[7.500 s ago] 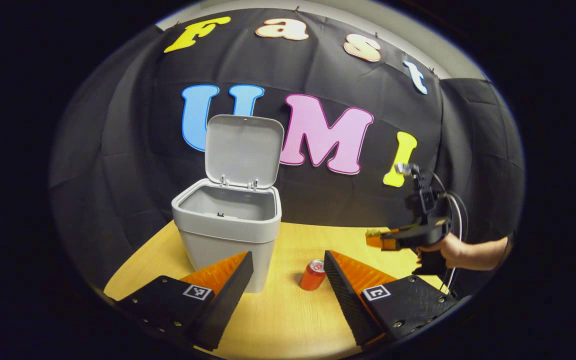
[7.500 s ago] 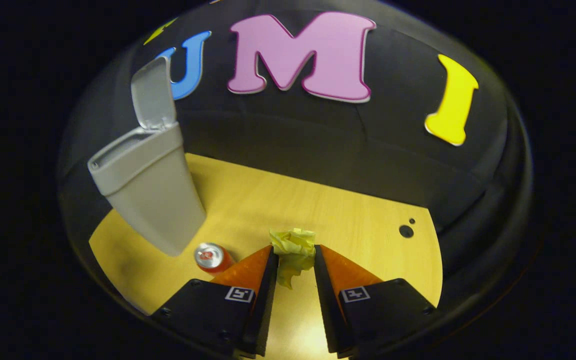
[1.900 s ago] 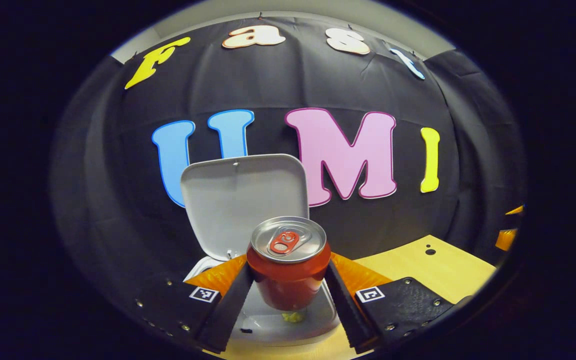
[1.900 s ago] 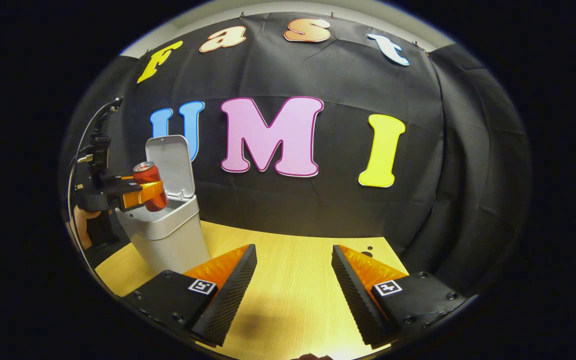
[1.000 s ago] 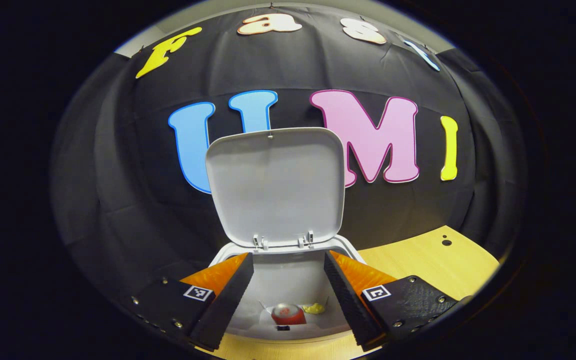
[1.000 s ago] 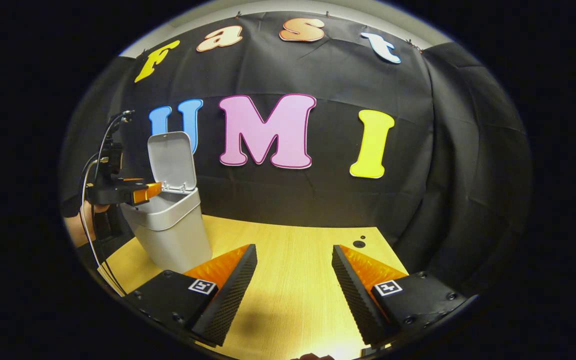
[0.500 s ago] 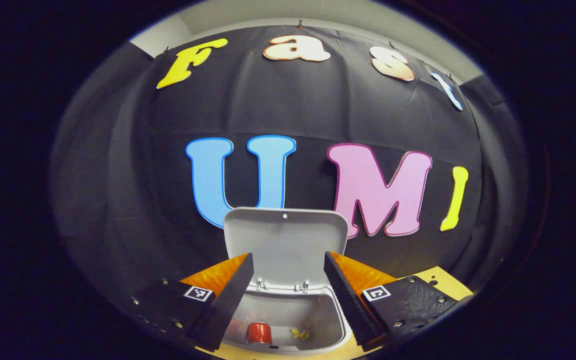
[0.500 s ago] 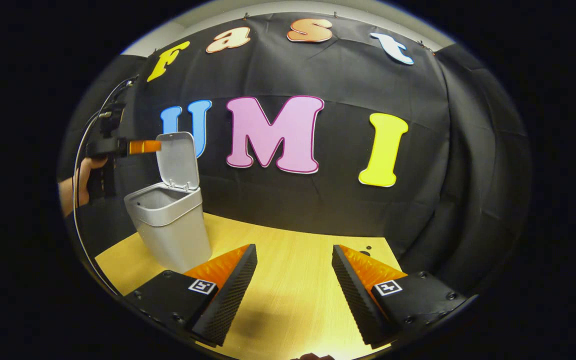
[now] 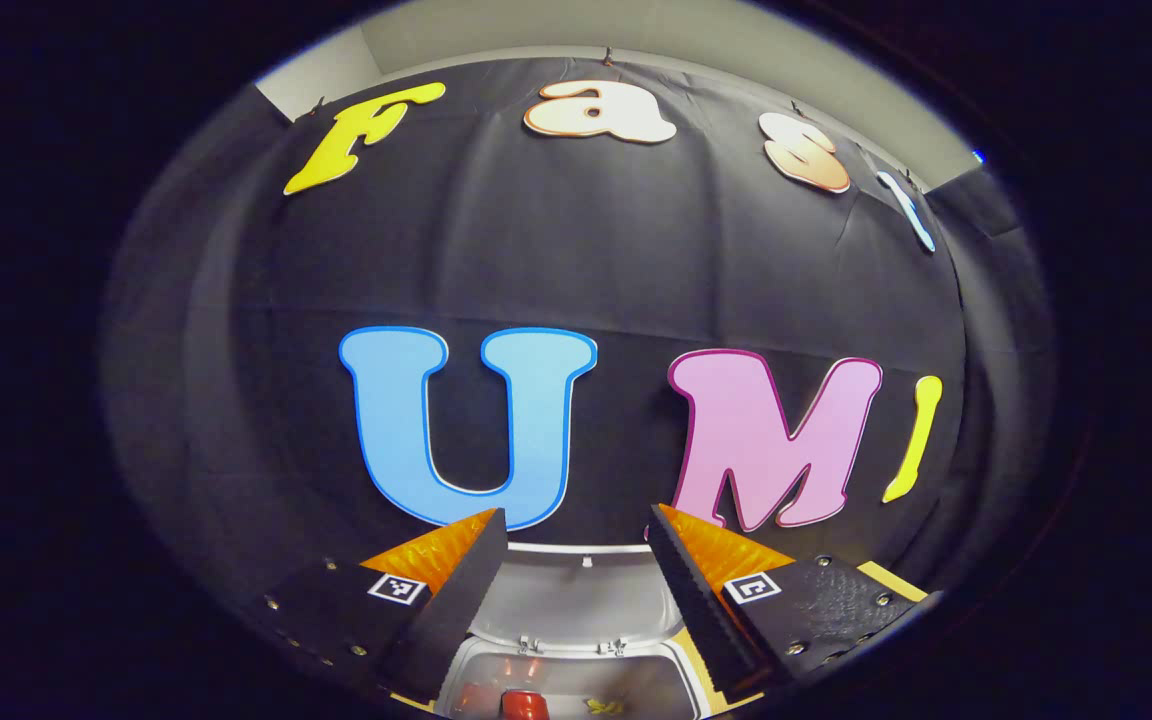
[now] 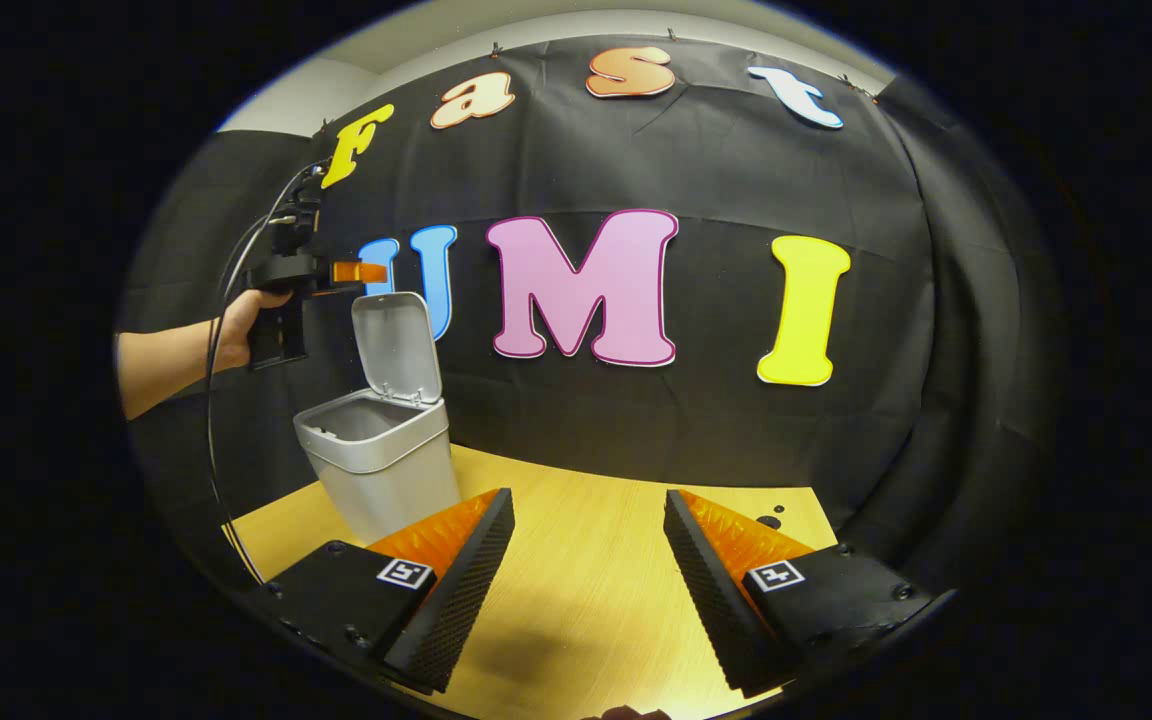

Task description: Press the lid of the desktop garbage bin to open it, pick up the crumpled paper on the desktop and throw it into the bin, then pick up the pop can on the desktop and drop it into the bin, and finally close the garbage bin lid.

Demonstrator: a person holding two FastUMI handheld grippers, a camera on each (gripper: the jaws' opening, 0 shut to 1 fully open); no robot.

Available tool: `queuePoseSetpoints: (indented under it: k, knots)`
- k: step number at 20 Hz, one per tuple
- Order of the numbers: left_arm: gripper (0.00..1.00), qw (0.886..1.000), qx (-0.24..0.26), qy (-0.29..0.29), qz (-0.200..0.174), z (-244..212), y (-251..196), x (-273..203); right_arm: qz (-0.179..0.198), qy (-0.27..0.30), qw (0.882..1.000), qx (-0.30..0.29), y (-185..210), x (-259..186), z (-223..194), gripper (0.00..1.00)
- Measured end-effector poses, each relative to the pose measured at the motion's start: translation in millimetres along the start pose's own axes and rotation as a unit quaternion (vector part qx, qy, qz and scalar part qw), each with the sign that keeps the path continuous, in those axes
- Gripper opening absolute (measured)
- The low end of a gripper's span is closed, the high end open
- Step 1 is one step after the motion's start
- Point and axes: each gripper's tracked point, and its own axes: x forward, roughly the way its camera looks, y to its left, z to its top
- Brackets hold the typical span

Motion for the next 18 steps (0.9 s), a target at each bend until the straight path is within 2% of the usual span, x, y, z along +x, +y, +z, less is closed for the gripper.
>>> queuePoseSetpoints:
  k: [3,8,9,14,18]
  knots:
    - [0.93,0.999,0.000,0.022,-0.026,-2,-12,22,-0.009,-0.001,1.000,-0.005,-11,-11,-3,0.98]
    - [0.93,0.997,-0.001,0.068,-0.041,-24,-20,47,-0.018,0.023,0.999,0.017,-12,-9,-18,0.98]
    - [0.93,0.995,0.002,0.086,-0.041,-34,-18,47,-0.021,0.020,0.999,0.017,-13,-9,-16,0.98]
    - [0.93,0.994,0.010,0.104,-0.038,-35,-21,32,-0.030,0.021,0.999,0.014,-5,-6,-16,0.98]
    - [0.94,0.993,-0.010,0.115,-0.032,-43,-22,-4,-0.038,0.018,0.999,0.001,3,-7,-19,0.98]
